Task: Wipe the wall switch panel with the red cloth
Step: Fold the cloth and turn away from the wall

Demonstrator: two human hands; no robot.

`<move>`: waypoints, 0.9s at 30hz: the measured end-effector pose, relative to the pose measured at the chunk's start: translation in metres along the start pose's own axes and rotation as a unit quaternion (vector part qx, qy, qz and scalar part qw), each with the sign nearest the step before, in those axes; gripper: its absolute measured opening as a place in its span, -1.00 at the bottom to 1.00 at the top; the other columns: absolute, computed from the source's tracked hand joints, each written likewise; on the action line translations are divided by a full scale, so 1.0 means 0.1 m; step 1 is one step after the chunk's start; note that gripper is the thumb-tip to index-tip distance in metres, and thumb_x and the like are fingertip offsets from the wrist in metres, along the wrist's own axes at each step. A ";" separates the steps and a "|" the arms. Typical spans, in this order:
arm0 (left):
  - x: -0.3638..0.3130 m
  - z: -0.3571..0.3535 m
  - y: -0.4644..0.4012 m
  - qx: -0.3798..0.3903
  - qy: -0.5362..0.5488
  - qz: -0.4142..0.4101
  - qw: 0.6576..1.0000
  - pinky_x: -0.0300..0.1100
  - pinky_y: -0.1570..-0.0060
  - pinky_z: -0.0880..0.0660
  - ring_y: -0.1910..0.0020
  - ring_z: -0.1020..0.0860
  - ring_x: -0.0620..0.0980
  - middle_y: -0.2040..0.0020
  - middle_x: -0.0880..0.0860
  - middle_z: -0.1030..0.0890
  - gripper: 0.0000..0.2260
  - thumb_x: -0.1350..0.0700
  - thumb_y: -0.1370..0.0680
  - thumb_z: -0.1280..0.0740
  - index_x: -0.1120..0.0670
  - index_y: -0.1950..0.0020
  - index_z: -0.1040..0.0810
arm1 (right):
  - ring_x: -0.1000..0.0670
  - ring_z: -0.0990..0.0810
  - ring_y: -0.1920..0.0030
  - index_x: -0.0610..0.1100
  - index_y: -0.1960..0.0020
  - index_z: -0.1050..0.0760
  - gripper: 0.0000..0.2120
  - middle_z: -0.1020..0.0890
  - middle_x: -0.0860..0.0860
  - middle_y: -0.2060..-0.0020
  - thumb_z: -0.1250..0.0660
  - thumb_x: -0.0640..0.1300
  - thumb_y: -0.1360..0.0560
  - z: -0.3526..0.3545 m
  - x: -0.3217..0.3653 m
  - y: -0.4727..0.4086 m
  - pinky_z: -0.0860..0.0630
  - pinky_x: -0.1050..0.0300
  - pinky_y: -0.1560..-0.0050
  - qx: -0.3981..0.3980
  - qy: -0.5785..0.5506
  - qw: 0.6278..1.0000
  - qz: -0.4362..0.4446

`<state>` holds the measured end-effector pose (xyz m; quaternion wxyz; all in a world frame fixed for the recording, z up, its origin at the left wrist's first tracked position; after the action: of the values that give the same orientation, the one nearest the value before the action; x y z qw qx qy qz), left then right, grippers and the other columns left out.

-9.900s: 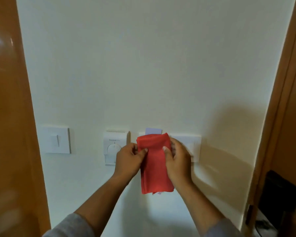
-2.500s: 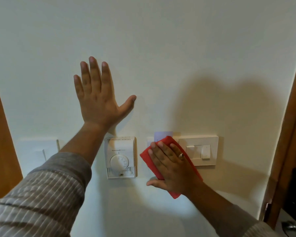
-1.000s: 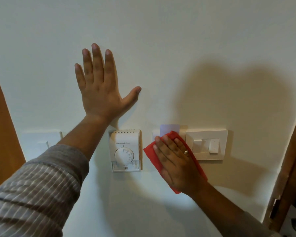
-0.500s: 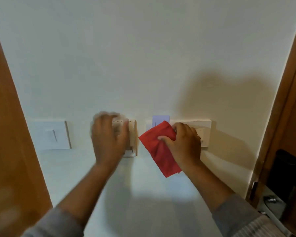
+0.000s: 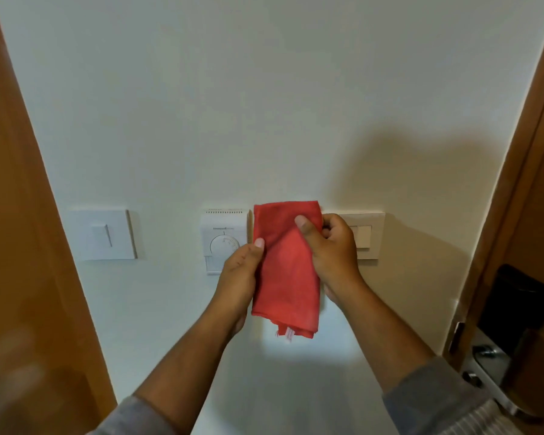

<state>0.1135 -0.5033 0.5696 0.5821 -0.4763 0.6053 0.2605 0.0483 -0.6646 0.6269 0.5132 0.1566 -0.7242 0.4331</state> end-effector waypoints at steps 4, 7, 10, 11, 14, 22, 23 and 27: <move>-0.03 0.24 0.11 -0.072 0.011 -0.025 0.997 -0.19 0.27 -0.60 0.26 -0.62 -0.10 0.21 -0.02 -0.69 -0.71 -0.04 -0.69 -0.26 -0.07 0.19 -0.63 | 0.11 -0.63 0.19 0.05 0.05 -0.47 -0.84 -0.64 0.05 0.15 -0.30 0.13 -0.59 -0.21 -0.05 0.14 -0.54 0.15 0.19 0.032 0.053 0.998 0.007; -0.05 0.70 0.33 -0.151 -0.011 -0.041 0.988 -0.11 0.22 -0.59 0.28 -0.61 -0.10 0.23 -0.04 -0.69 -0.75 -0.01 -0.69 -0.25 -0.05 0.13 -0.61 | 0.27 -0.60 0.08 0.26 -0.09 -0.39 -0.93 -0.61 0.25 0.03 -0.22 0.11 -0.62 -0.64 -0.24 0.51 -0.50 0.19 0.07 0.113 0.068 0.991 -0.006; -0.11 1.23 0.54 -0.178 -0.030 -0.041 0.983 -0.11 0.19 -0.58 0.24 -0.64 -0.10 0.16 0.00 -0.70 -0.79 0.01 -0.70 -0.24 -0.02 0.07 -0.59 | 0.32 -0.58 0.00 0.46 -0.21 -0.23 -0.64 -0.57 0.42 0.02 -0.20 0.08 -0.52 -1.09 -0.37 1.01 -0.54 0.21 0.02 0.185 0.100 0.978 -0.011; -0.11 1.41 0.61 -0.181 -0.036 -0.037 0.982 -0.12 0.19 -0.57 0.23 -0.64 -0.10 0.14 0.01 -0.70 -0.80 0.01 -0.70 -0.24 -0.02 0.06 -0.59 | 0.29 -0.59 0.02 0.46 -0.24 -0.18 -0.56 -0.57 0.37 0.02 -0.18 0.04 -0.49 -1.22 -0.38 1.16 -0.57 0.21 0.05 0.202 0.112 0.973 -0.009; -0.01 1.91 0.84 -0.166 -0.069 -0.017 0.984 -0.10 0.14 -0.60 0.18 -0.64 -0.08 0.09 0.04 -0.70 -0.81 0.00 -0.70 -0.23 -0.03 0.02 -0.59 | 0.16 -0.63 0.16 0.32 -0.35 -0.19 -0.44 -0.63 0.15 0.03 -0.14 -0.08 -0.42 -1.60 -0.49 1.56 -0.56 0.25 0.24 0.211 0.095 0.972 -0.034; 0.34 3.23 1.66 -0.089 -0.364 -0.060 0.925 -0.21 0.29 -0.45 0.31 -0.55 -0.18 0.28 -0.11 -0.56 -0.83 0.01 -0.72 -0.18 0.04 0.01 -0.45 | -0.01 -0.65 0.02 0.25 -0.37 -0.22 -0.49 -0.60 -0.05 -0.17 -0.16 -0.26 -0.59 -2.52 -1.24 2.90 -0.57 0.16 0.17 0.168 0.043 0.966 -0.189; 0.43 3.33 1.74 -0.082 -0.384 -0.056 0.918 -0.13 0.27 -0.46 0.28 -0.58 -0.04 0.25 -0.01 -0.60 -0.80 -0.01 -0.71 -0.18 0.10 -0.02 -0.43 | -0.02 -0.65 0.02 0.24 -0.38 -0.21 -0.49 -0.60 -0.06 -0.18 -0.16 -0.26 -0.59 -2.56 -1.33 3.03 -0.57 0.18 0.18 0.164 0.045 0.965 -0.201; 0.99 3.96 2.11 -0.092 -0.389 0.014 0.916 -0.21 0.23 -0.36 0.27 -0.53 -0.19 0.20 -0.09 -0.57 -0.79 -0.01 -0.70 -0.18 0.10 -0.16 -0.49 | 0.08 -0.65 0.07 0.21 -0.41 -0.20 -0.49 -0.59 -0.01 -0.17 -0.18 -0.22 -0.58 -2.92 -1.88 3.71 -0.55 0.30 0.24 0.178 0.058 0.946 -0.266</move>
<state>0.1220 -0.0990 0.3509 0.7214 -0.3804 0.3108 0.4881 0.0568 -0.2617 0.3168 0.6147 0.4067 -0.5364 0.4111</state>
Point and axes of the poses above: each hand's wrist, its own y-axis away from the middle knuckle, its own z-axis out of the back of the hand, x = y × z, the point moved 10 cm from there along -y, towards the middle knuckle
